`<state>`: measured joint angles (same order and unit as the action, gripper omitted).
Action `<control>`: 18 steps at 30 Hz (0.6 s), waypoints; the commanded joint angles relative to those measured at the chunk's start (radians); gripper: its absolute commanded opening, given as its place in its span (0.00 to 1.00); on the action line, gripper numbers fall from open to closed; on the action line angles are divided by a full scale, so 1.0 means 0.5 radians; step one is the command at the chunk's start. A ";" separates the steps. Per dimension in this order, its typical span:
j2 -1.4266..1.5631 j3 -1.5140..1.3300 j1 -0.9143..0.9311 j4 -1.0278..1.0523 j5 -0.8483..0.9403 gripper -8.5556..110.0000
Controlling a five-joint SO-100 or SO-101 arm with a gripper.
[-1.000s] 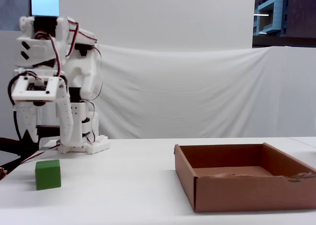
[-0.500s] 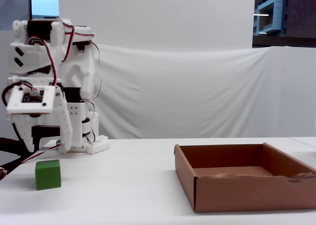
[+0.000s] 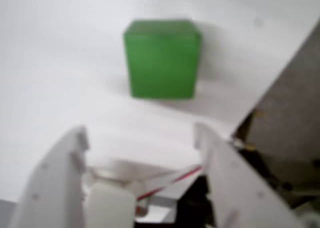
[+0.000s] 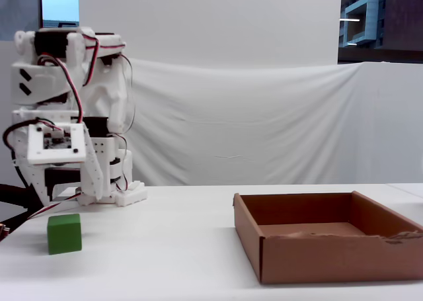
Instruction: Grasp a green cube and put it in a box.
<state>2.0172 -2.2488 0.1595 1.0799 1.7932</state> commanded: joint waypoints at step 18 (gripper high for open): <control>-0.390 0.417 0.077 -0.172 0.114 0.32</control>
<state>1.8254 -2.0908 0.2178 1.0201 1.8377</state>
